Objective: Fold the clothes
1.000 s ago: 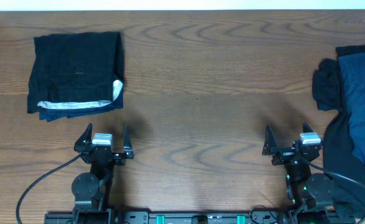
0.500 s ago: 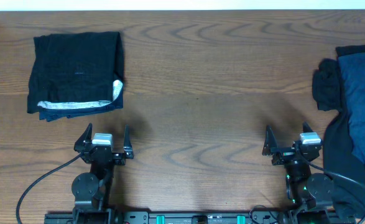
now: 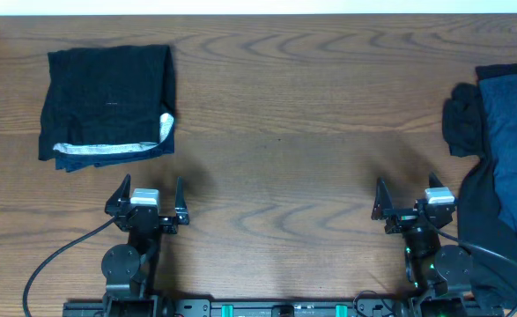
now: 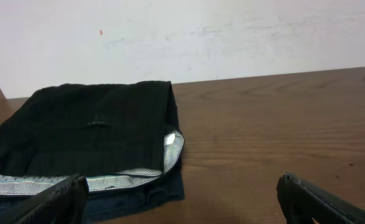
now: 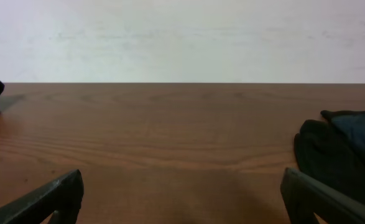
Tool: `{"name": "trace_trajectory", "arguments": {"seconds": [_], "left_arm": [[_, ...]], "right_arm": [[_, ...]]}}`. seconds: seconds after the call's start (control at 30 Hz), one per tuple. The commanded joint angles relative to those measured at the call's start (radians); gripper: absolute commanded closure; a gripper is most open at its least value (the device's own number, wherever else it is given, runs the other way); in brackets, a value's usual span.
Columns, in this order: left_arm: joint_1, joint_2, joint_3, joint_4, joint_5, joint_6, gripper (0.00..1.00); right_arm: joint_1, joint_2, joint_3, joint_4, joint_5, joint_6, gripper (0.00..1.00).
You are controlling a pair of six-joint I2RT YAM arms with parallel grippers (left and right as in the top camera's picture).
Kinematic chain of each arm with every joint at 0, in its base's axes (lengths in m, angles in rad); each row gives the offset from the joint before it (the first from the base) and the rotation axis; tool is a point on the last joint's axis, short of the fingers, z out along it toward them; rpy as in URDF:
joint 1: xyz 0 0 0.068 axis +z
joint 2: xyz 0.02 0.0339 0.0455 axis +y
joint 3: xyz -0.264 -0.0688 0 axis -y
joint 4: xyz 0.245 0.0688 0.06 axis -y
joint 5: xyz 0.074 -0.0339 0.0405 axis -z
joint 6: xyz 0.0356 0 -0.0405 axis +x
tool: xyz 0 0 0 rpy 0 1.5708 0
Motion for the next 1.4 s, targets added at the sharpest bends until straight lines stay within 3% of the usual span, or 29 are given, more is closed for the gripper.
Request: {"name": "trace_trajectory", "arguments": {"seconds": [0.0,0.6,0.83,1.1,1.37], "left_arm": [[-0.004,-0.005,-0.009,-0.044,0.022,0.010,0.02],[-0.004,-0.005,-0.009,-0.044,0.022,0.010,0.02],[-0.004,-0.005,-0.009,-0.044,0.022,0.010,0.02],[-0.004,-0.005,-0.009,-0.044,0.022,0.010,0.02],[-0.004,-0.005,-0.009,-0.044,0.022,0.010,0.02]], "right_arm": [[0.006,-0.003,-0.002,-0.005,0.007,-0.013,0.01],[0.006,-0.003,0.011,0.043,0.063,0.027,0.01],[0.006,0.048,0.240,-0.108,0.086,0.027,0.01],[0.006,0.467,0.635,-0.209,0.086,0.067,0.01],[-0.077,1.086,1.267,-0.597,0.135,0.042,0.01]]}}
